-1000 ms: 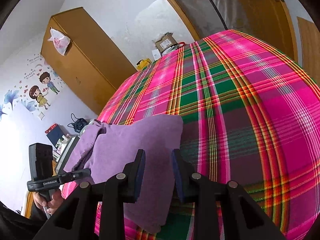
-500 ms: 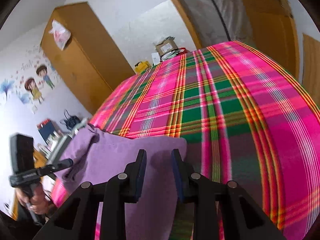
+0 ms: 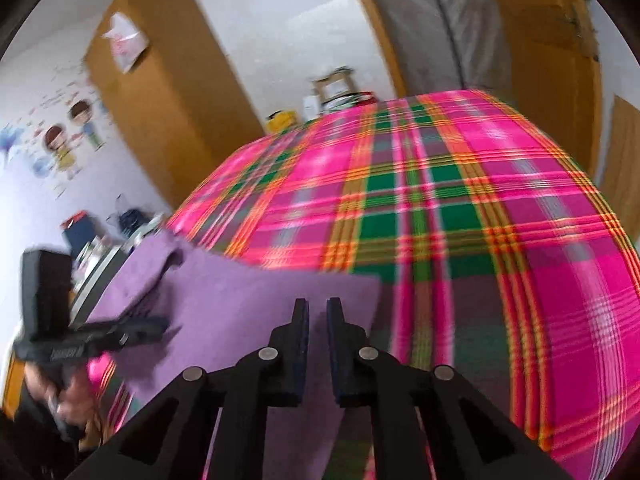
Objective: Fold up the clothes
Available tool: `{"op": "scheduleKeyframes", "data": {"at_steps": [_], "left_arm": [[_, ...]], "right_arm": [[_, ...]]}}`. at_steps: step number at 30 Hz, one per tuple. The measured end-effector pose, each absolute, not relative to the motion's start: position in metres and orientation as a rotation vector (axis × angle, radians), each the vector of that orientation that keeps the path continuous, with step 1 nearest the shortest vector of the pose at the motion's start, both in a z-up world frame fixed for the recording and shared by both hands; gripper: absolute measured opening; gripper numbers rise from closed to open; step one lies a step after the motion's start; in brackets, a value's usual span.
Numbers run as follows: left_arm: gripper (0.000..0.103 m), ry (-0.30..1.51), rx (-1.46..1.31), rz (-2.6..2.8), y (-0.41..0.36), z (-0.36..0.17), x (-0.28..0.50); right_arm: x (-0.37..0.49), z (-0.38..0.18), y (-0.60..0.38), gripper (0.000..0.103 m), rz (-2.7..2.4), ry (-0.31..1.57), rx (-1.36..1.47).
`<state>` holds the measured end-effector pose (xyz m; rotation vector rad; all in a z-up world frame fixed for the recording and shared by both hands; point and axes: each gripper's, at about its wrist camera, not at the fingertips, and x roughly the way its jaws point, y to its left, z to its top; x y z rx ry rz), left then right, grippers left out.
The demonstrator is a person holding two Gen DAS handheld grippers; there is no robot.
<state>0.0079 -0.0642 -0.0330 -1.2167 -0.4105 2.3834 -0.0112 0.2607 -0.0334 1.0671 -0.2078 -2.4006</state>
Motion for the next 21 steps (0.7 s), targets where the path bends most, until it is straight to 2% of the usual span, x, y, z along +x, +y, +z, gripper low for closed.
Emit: {"op": "scheduleKeyframes", "data": {"at_steps": [4,21], "left_arm": [[0.023,-0.421,-1.211,2.379,-0.066,-0.034,0.011],[0.023,-0.394,-1.159,2.409,-0.08,-0.024,0.04]], "right_arm": [[0.005,-0.05,0.251,0.009,-2.388,-0.063,1.109],[0.015,-0.042,0.256,0.012,-2.375,-0.147,1.1]]}}
